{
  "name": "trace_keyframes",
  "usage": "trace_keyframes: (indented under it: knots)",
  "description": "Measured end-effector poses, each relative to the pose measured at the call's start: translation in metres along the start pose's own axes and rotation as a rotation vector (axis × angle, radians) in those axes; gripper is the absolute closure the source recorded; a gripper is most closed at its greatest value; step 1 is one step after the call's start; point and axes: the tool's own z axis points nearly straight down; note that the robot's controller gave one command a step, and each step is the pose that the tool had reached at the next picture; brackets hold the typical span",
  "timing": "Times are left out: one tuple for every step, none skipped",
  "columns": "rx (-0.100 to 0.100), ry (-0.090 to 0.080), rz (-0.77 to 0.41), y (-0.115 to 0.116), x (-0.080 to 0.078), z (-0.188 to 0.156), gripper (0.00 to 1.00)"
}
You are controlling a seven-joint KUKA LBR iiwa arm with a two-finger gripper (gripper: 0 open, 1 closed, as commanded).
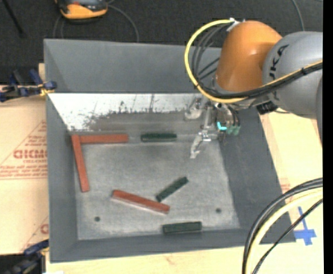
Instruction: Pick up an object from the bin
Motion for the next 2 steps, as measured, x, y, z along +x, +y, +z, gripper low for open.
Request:
trace_keyframes:
  knots:
    - [0.001, -0.008, 0.0, 0.0, -0.002, -0.005, 0.0]
    - [0.002, -0.013, -0.083, 0.004, 0.011, 0.029, 0.0]
